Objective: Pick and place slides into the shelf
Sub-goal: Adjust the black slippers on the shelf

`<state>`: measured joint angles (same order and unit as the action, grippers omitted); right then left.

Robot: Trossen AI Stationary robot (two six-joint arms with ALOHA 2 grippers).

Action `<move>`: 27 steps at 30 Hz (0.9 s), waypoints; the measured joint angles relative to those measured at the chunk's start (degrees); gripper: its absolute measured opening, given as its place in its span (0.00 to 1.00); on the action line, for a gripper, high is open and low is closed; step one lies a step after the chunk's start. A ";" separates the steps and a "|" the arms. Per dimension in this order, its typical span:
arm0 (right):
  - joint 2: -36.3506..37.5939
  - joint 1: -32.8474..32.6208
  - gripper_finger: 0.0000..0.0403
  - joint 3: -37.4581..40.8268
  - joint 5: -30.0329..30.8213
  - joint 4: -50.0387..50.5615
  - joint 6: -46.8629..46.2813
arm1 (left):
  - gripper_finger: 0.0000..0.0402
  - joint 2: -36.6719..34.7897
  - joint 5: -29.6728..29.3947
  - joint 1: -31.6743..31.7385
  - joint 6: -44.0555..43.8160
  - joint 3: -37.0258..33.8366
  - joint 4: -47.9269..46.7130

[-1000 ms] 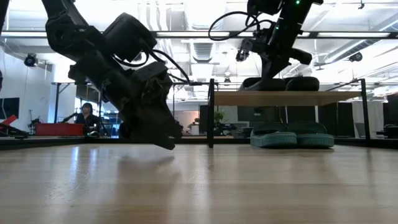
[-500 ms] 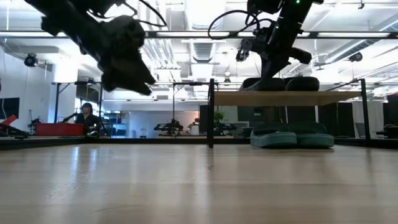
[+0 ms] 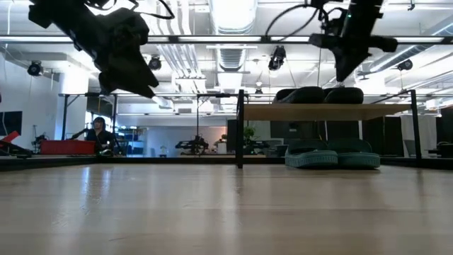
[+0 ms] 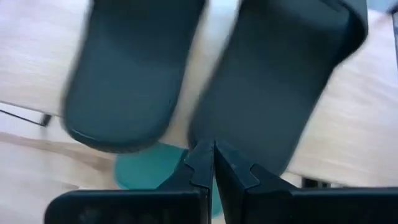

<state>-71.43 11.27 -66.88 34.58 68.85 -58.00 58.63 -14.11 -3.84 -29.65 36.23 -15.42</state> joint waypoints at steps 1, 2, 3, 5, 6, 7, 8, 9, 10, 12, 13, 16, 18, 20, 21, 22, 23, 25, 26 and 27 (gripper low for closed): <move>0.31 0.00 0.02 0.71 -0.04 0.10 -0.65 | 0.48 -0.20 -0.34 0.00 0.02 0.00 -0.24; 0.58 -0.01 0.02 1.43 -0.04 -0.31 -1.10 | 0.48 -0.27 -0.78 0.00 0.02 0.00 -0.67; 0.72 -0.10 0.02 2.12 -0.08 -0.54 -1.48 | 0.48 -0.28 -1.14 0.00 0.04 0.00 -0.72; 0.87 -0.13 0.02 3.43 -0.04 -1.06 -2.05 | 0.48 -0.06 -1.39 0.02 0.05 0.00 -0.64; 0.81 -0.13 0.02 4.15 0.02 -1.32 -2.06 | 0.48 0.05 -1.39 0.02 0.05 0.00 -0.68; 0.77 -0.13 0.02 4.70 0.17 -1.68 -2.09 | 0.48 0.15 -1.39 0.02 0.05 0.00 -0.68; 0.75 -0.16 0.02 5.07 0.92 -1.81 -2.56 | 0.48 0.34 -1.39 0.02 0.05 0.00 -0.61; 0.75 -0.30 0.02 5.18 2.00 -1.79 -3.41 | 0.48 0.57 -1.39 0.02 0.05 0.00 -0.63; 0.87 -0.33 0.02 5.18 3.00 -1.83 -3.96 | 0.48 0.71 -1.37 0.02 0.03 0.00 -0.69; 0.96 -0.37 0.02 5.01 4.34 -1.83 -4.56 | 0.48 0.92 -1.37 0.02 0.02 0.00 -0.62; 0.96 -0.34 0.02 4.94 4.50 -1.94 -4.43 | 0.48 1.01 -1.38 0.02 0.02 0.00 -0.61; 0.95 0.24 0.02 5.21 3.97 -1.99 -2.96 | 0.48 1.37 -1.37 0.02 0.02 0.00 -0.65; 0.85 0.28 0.02 5.90 3.07 -1.72 -2.30 | 0.48 1.60 -1.39 0.02 0.02 0.00 -0.54; 0.80 0.27 0.02 6.67 3.08 -1.76 -2.19 | 0.48 1.95 -1.37 0.02 0.02 0.00 -0.63; 0.80 0.26 0.02 7.07 3.12 -1.73 -2.29 | 0.48 2.10 -1.37 0.02 0.02 0.01 -0.53; 0.80 0.26 0.02 7.55 3.19 -1.75 -2.64 | 0.48 2.14 -1.37 0.02 0.02 0.00 -0.61; 0.80 0.26 0.02 8.01 3.48 -1.75 -3.06 | 0.48 2.14 -1.37 0.02 0.00 0.00 -0.65; 0.84 0.26 0.02 8.72 3.97 -1.76 -3.52 | 0.48 2.30 -1.37 0.02 -0.02 0.02 -0.50; 0.87 0.26 0.02 8.99 4.22 -1.78 -3.52 | 0.48 2.38 -1.37 0.02 -0.02 0.02 -0.57; 0.89 0.26 0.02 9.20 4.37 -1.76 -3.52 | 0.48 2.40 -1.35 0.02 -0.03 0.00 -0.64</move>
<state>-70.54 11.53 -57.68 38.96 67.09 -61.52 61.04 -15.46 -3.81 -29.68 36.23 -16.06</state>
